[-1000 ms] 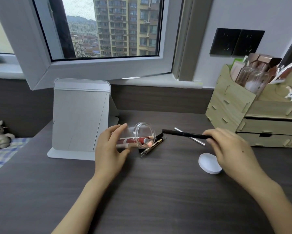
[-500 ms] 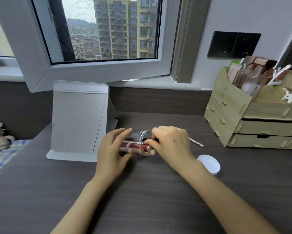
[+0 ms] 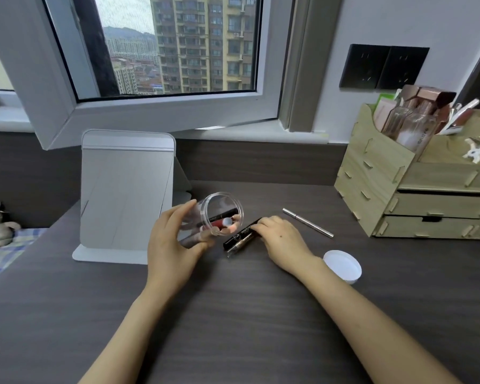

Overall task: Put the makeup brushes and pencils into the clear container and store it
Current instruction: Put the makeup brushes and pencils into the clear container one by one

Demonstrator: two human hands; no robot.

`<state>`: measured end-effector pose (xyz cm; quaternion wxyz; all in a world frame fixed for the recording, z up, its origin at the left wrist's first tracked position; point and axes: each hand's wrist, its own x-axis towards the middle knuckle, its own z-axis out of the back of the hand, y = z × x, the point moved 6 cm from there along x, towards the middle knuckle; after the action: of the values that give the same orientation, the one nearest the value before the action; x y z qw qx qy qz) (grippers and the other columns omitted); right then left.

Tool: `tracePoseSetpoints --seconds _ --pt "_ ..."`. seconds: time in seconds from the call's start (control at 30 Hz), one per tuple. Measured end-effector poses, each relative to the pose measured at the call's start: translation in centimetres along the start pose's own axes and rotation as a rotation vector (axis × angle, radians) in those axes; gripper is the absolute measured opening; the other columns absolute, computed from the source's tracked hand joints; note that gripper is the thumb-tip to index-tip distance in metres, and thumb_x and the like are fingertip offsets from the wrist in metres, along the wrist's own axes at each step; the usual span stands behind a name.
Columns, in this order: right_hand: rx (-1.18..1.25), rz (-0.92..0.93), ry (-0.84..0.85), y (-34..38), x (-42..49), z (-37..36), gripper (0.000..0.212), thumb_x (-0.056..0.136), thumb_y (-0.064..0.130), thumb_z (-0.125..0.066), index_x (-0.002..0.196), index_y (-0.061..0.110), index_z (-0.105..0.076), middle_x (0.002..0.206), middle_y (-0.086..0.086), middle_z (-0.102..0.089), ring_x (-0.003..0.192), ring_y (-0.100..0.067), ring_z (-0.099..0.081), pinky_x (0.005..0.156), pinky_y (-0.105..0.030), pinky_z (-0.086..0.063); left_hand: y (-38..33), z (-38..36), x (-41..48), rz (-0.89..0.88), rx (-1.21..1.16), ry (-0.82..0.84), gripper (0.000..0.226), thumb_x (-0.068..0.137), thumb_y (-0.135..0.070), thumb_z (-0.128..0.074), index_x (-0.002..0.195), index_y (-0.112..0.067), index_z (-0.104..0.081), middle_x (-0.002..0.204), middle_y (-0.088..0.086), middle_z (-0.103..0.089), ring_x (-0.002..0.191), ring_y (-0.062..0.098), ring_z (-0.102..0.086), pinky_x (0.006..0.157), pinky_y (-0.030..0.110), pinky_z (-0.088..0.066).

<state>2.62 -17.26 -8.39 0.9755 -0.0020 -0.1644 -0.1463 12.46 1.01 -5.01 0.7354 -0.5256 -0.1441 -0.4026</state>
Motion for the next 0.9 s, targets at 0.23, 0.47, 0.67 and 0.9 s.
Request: tracePoseSetpoints --seconds 0.23,0.47,0.67,0.9 --pt "-0.261 0.193 -0.032 0.3 -0.4 1.4 0.021 0.066 0.002 -0.042 0.062 0.018 -0.056 0.062 0.001 -0.058 0.061 -0.022 -0.056 0.054 -0.027 -0.031 0.0 -0.3 0.1 -0.025 0.037 0.017 0.073 0.058 -0.013 -0.085 0.123 -0.021 -0.054 0.113 0.000 -0.057 0.097 0.014 -0.051 0.082 0.004 -0.031" --pt "0.183 -0.055 -0.027 -2.9 -4.9 4.3 0.011 0.086 0.006 -0.059 0.096 0.010 -0.062 0.094 -0.005 -0.062 0.090 -0.027 -0.054 0.080 -0.037 -0.045 0.1 -0.3 0.0 -0.043 0.065 0.012 0.072 0.059 -0.014 -0.085 0.123 -0.022 -0.054 0.113 -0.002 -0.055 0.095 0.010 -0.049 0.082 0.002 -0.029" --pt "0.383 -0.077 -0.296 -0.7 -8.3 11.6 0.023 0.088 0.025 -0.046 0.101 0.017 -0.064 0.085 0.002 -0.057 0.077 -0.011 -0.050 0.066 -0.016 -0.037 -0.1 -0.6 -0.2 -0.074 0.092 0.031 0.072 0.060 -0.014 -0.085 0.124 -0.022 -0.053 0.117 -0.002 -0.054 0.103 0.022 -0.054 0.088 0.025 -0.038" --pt "0.098 0.070 -0.405 4.6 -5.4 11.6 0.016 0.084 0.018 -0.051 0.088 0.009 -0.063 0.079 -0.004 -0.059 0.072 -0.025 -0.055 0.055 -0.039 -0.049 -0.8 -1.2 -0.7 -0.180 0.172 0.087 0.073 0.059 -0.013 -0.085 0.125 -0.018 -0.054 0.121 0.010 -0.057 0.109 0.024 -0.052 0.090 0.021 -0.036"
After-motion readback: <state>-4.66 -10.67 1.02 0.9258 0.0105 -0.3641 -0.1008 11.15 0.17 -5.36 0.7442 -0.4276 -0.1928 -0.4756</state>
